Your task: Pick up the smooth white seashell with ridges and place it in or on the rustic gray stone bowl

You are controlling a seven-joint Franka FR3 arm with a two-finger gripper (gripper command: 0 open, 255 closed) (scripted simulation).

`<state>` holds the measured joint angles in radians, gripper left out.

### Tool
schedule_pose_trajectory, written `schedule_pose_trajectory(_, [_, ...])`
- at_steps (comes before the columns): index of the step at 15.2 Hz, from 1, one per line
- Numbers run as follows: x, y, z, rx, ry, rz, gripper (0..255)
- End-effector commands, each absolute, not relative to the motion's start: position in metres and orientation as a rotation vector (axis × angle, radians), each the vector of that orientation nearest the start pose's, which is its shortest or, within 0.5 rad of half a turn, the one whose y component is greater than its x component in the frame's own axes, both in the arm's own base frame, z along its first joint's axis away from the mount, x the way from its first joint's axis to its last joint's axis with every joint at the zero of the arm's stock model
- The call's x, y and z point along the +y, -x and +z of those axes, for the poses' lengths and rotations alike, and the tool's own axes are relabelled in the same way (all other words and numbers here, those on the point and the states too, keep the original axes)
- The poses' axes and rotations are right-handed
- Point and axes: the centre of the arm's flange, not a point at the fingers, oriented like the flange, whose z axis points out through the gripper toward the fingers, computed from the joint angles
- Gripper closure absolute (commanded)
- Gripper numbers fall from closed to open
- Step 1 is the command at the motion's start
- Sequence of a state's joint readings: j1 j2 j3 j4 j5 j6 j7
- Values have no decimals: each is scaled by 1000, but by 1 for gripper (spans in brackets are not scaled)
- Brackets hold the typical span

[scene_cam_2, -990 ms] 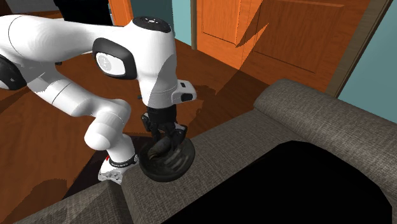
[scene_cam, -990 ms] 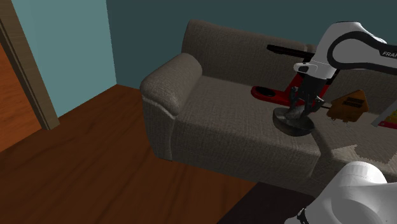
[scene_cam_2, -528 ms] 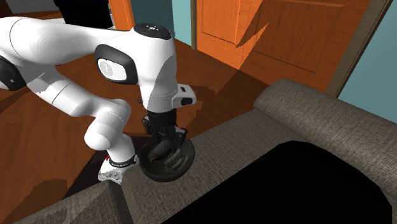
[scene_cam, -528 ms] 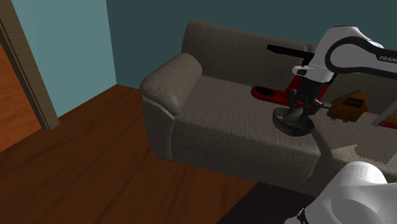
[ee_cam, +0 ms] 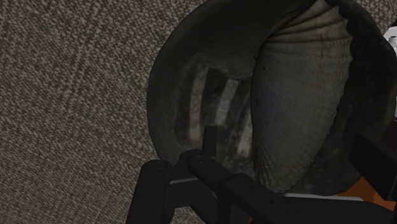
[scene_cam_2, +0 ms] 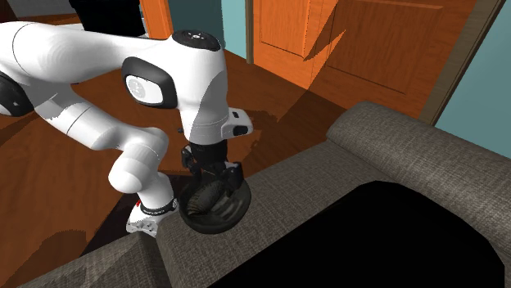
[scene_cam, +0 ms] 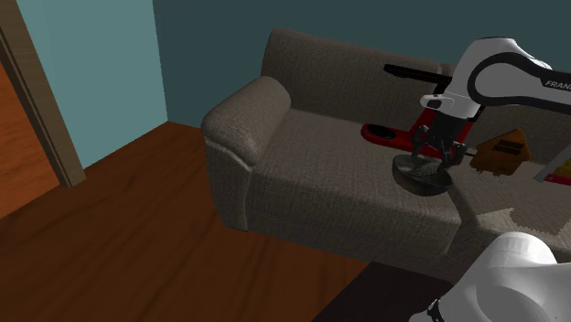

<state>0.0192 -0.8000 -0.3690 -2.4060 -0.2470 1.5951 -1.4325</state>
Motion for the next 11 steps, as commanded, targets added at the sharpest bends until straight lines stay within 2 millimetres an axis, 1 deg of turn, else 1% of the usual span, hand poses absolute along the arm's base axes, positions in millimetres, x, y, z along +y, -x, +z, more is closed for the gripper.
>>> schedule_pose_trajectory(1, [-158,-283,564,-1758,2553,28,0])
schedule_pose_trajectory(4, [-159,-285,601,-1758,2553,28,0])
schedule_pose_trajectory(11, [-159,-285,601,-1758,2553,28,0])
